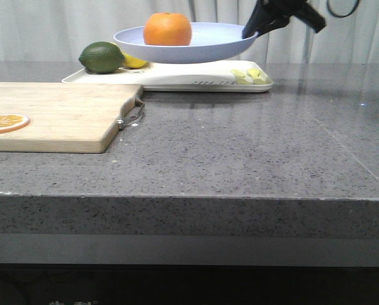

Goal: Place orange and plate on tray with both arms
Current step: 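Slide the plate with the right gripper onto the white tray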

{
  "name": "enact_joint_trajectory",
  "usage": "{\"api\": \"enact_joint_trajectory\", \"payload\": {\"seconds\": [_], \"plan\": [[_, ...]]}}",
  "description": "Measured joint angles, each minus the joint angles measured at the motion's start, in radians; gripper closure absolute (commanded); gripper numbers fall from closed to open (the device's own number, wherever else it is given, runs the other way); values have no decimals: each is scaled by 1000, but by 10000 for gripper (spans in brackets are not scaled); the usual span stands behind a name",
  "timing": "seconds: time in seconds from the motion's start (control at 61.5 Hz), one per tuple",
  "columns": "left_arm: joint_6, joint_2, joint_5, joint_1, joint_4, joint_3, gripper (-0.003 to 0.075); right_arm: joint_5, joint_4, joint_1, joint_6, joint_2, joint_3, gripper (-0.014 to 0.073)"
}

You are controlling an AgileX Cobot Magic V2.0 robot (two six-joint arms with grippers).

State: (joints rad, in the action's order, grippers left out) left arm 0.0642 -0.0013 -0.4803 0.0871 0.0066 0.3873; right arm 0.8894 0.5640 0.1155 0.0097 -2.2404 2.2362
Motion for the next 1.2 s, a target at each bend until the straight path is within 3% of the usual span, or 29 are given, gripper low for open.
{"api": "enact_joint_trajectory", "payload": {"seconds": [0.211,0.358,0.618,0.976,1.204], "plan": [[0,0,0,0,0,0,738,43,2,0,73,-263,380,644],[0,0,0,0,0,0,738,41,2,0,99,-378,524,644],[0,0,0,0,0,-2,738,-5,17,0,116,-441,548,631],[0,0,0,0,0,-2,738,-18,31,0,119,-441,551,333],[0,0,0,0,0,-2,738,21,31,-5,121,-423,551,306]]}}
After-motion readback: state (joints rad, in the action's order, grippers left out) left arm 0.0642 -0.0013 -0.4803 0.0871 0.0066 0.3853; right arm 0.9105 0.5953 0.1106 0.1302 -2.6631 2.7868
